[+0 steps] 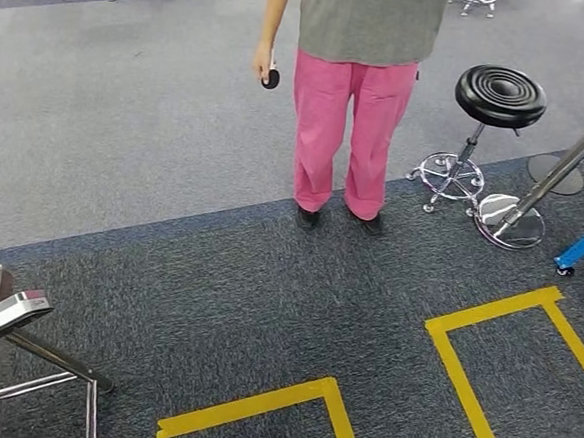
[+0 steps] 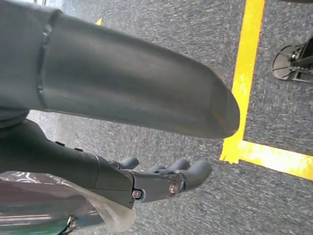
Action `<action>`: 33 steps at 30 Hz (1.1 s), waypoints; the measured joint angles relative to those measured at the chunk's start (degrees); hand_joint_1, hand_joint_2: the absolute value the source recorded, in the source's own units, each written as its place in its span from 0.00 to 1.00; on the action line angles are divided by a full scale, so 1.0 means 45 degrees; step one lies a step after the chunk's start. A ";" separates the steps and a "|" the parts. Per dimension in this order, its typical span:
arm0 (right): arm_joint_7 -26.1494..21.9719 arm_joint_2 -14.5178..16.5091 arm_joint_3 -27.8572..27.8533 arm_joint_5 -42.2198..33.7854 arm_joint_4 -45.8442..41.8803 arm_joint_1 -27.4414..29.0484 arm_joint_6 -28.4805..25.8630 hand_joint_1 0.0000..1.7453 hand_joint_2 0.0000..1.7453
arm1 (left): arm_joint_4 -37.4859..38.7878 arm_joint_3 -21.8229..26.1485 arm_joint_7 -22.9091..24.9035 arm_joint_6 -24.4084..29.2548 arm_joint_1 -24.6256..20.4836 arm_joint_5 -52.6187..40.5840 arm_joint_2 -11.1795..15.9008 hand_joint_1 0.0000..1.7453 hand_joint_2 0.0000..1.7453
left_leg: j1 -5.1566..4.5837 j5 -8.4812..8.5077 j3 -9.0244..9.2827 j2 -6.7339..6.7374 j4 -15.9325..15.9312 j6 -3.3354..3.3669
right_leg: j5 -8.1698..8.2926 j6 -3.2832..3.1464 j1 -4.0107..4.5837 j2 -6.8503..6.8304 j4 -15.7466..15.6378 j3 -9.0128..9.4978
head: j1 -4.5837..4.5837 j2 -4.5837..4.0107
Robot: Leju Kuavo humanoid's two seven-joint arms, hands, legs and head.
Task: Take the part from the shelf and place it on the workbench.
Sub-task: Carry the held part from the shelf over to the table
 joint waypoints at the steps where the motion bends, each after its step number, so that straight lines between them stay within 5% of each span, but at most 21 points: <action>1: 0.0055 0.0035 -0.0056 0.0050 -0.0148 0.0052 0.0072 0.00 0.00 | 0.0000 0.0034 -0.0005 0.0000 0.0044 0.0007 0.0054 1.00 1.00 | 0.0020 0.0009 -0.0017 -0.0050 -0.0001 -0.0058 | 0.0035 -0.0041 -0.0016 -0.0127 -0.0058 0.0035 | -0.0005 0.0000; 3: 0.0159 0.0124 -0.0205 0.0195 -0.0482 0.0169 0.0248 0.00 0.00 | 0.0000 0.0120 -0.0012 -0.0005 0.0100 0.0016 0.0164 1.00 1.00 | -0.0007 -0.0168 -0.0147 0.0418 0.0264 -0.0170 | 0.0113 -0.0138 -0.0051 -0.0450 -0.0214 0.0134 | -0.0023 0.0000; 6: 0.0268 0.0269 -0.0471 0.0512 -0.0931 0.0376 0.0500 0.00 0.00 | 0.0001 0.0151 -0.0013 -0.0038 0.0055 -0.0006 0.0226 1.00 1.00 | 0.0040 -0.1272 -0.1070 0.1537 0.2319 -0.0339 | 0.0076 -0.0257 -0.0016 -0.0993 -0.0281 0.0229 | -0.0071 0.0000; 8: 0.0312 0.0368 -0.0615 0.0694 -0.1178 0.0496 0.0624 0.00 0.00 | 0.0004 0.0131 -0.0012 -0.0081 0.0068 -0.0012 0.0227 1.00 1.00 | 0.0145 -0.1619 -0.1584 0.1663 0.3431 -0.0451 | 0.0024 -0.0263 0.0006 -0.1375 -0.0274 0.0253 | -0.0070 0.0000; 9: 0.0333 0.0423 -0.0673 0.0760 -0.1301 0.0542 0.0663 0.00 0.00 | 0.0005 0.0126 -0.0011 -0.0101 0.0070 -0.0013 0.0231 1.00 1.00 | 0.0188 -0.1449 -0.1527 0.1700 0.3348 -0.0496 | -0.0006 -0.0242 0.0007 -0.1553 -0.0268 0.0272 | -0.0069 0.0000; 11: 0.0369 0.0538 -0.0784 0.0855 -0.1558 0.0608 0.0731 0.00 0.00 | 0.0005 0.0125 -0.0010 -0.0124 0.0049 -0.0017 0.0255 1.00 1.00 | 0.0241 -0.0664 -0.0715 0.2055 0.1856 -0.0558 | -0.0101 -0.0152 0.0010 -0.1887 -0.0238 0.0360 | -0.0072 0.0000; 14: 0.0389 0.0634 -0.0908 0.0902 -0.1849 0.0676 0.0773 0.00 0.00 | 0.0005 0.0122 -0.0010 -0.0129 -0.0017 -0.0021 0.0309 1.00 1.00 | 0.0130 -0.0234 0.0202 0.2629 0.0125 -0.0401 | -0.0290 0.0064 0.0102 -0.2291 -0.0165 0.0434 | -0.0064 0.0000; 17: 0.0397 0.0674 -0.0948 0.0917 -0.2040 0.0686 0.0782 0.00 0.00 | 0.0002 0.0136 -0.0008 -0.0130 -0.0026 -0.0024 0.0381 1.00 1.00 | 0.0066 -0.0248 0.0179 0.2225 0.0054 -0.0115 | -0.0418 0.0260 0.0063 -0.2551 -0.0162 0.0547 | -0.0045 0.0000; 19: 0.0397 0.0694 -0.0968 0.0949 -0.2139 0.0686 0.0800 0.00 0.00 | -0.0001 0.0143 -0.0007 -0.0130 -0.0089 -0.0029 0.0435 1.00 1.00 | 0.0089 -0.0190 0.0193 0.1966 -0.0013 0.0051 | -0.0853 0.0366 -0.0003 -0.1981 0.0447 0.0297 | -0.0023 0.0000; 21: 0.0398 0.0737 -0.1033 0.1086 -0.2181 0.0702 0.0868 0.00 0.00 | -0.0001 0.0111 -0.0005 -0.0143 -0.0172 -0.0030 0.0447 1.00 1.00 | 0.0087 -0.0168 0.0183 0.1702 -0.0029 0.0147 | -0.1652 0.0370 -0.0021 -0.1183 0.2141 -0.0561 | 0.0016 0.0000; 23: 0.0386 0.0793 -0.1150 0.1352 -0.2190 0.0717 0.0956 0.00 0.00 | 0.0004 0.0026 -0.0002 -0.0164 -0.0226 -0.0034 0.0439 1.00 1.00 | 0.0047 -0.0173 0.0176 0.1377 -0.0022 0.0176 | -0.2047 0.0324 -0.0006 -0.0945 0.3650 -0.1438 | 0.0030 0.0000; 24: 0.0358 0.0816 -0.1219 0.1508 -0.2199 0.0717 0.0985 0.00 0.00 | 0.0006 -0.0028 0.0001 -0.0171 -0.0258 -0.0037 0.0437 1.00 1.00 | 0.0028 -0.0175 0.0184 0.1201 -0.0019 0.0179 | -0.1857 0.0284 0.0002 -0.0915 0.3732 -0.1588 | 0.0029 0.0000; 26: 0.0262 0.0849 -0.1372 0.1799 -0.2232 0.0703 0.1021 0.00 0.00 | 0.0010 -0.0129 0.0012 -0.0182 -0.0346 -0.0041 0.0437 1.00 1.00 | 0.0017 -0.0181 0.0211 0.0841 -0.0013 0.0172 | -0.0860 0.0173 0.0010 -0.0679 0.2434 -0.1178 | 0.0032 0.0000; 28: 0.0171 0.0896 -0.1507 0.1995 -0.2264 0.0692 0.1038 0.00 0.00 | 0.0011 -0.0198 0.0021 -0.0197 -0.0450 -0.0044 0.0432 1.00 1.00 | 0.0008 -0.0191 0.0186 0.0510 0.0022 0.0125 | -0.0103 0.0089 -0.0028 -0.0036 0.0751 -0.0508 | 0.0027 0.0000; 30: 0.0126 0.0968 -0.1608 0.2113 -0.2291 0.0680 0.1065 0.00 0.00 | 0.0015 -0.0254 0.0028 -0.0214 -0.0524 -0.0049 0.0434 1.00 1.00 | 0.0039 -0.0153 0.0090 0.0185 0.0030 -0.0010 | -0.0006 0.0079 -0.0044 0.0259 0.0102 -0.0172 | 0.0022 0.0000; 32: 0.0087 0.1050 -0.1677 0.2220 -0.2330 0.0654 0.1086 0.00 0.00 | 0.0024 -0.0302 0.0034 -0.0220 -0.0542 -0.0057 0.0447 1.00 1.00 | 0.0100 -0.0104 0.0009 -0.0064 0.0015 -0.0176 | 0.0026 0.0024 -0.0041 -0.0050 -0.0002 -0.0052 | 0.0021 0.0000; 33: 0.0061 0.1086 -0.1711 0.2269 -0.2357 0.0638 0.1087 0.00 0.00 | 0.0030 -0.0316 0.0034 -0.0217 -0.0558 -0.0060 0.0456 1.00 1.00 | 0.0093 -0.0179 -0.0055 0.0103 0.0128 -0.0237 | 0.0053 -0.0041 -0.0049 -0.0230 -0.0049 -0.0013 | 0.0005 0.0000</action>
